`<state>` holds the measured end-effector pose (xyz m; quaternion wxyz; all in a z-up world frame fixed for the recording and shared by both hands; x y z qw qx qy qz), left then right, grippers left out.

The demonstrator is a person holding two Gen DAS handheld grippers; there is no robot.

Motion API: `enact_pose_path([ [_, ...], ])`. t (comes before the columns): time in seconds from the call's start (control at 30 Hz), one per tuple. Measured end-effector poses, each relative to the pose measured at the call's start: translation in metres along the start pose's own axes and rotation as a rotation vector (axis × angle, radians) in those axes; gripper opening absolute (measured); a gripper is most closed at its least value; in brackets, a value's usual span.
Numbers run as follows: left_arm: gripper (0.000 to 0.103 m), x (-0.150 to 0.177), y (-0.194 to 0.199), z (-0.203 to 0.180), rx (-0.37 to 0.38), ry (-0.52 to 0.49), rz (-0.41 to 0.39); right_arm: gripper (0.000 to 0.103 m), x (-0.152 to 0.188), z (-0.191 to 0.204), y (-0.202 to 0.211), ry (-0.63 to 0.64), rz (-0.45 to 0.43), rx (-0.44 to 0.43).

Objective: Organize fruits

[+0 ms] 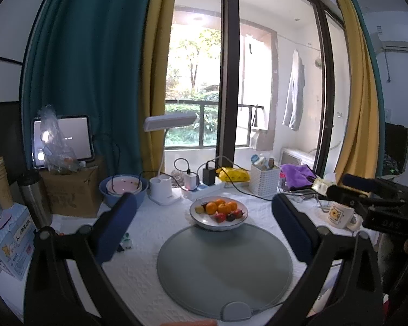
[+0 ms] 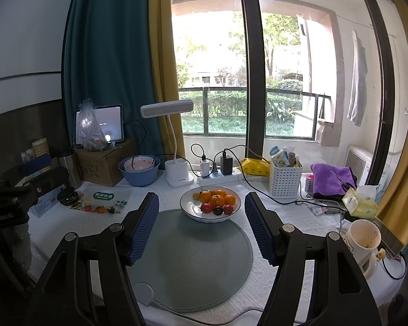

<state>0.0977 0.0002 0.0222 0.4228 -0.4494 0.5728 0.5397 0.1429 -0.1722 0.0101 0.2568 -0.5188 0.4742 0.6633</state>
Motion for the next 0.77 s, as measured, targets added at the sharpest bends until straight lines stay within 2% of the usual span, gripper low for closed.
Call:
enact_pose_path([
  [0.77, 0.100, -0.0023, 0.0042, -0.0029, 0.033, 0.010, -0.017, 0.069, 0.0030, -0.0002, -0.0023, 0.012, 0.014, 0.006],
])
Point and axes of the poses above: each gripper's, at about its wrist camera, not at the fingertips, and y roughly against the way its jaws point, z to its left, x to its underside, the point moved 10 cm from there along -y, roughly the way its jaws point
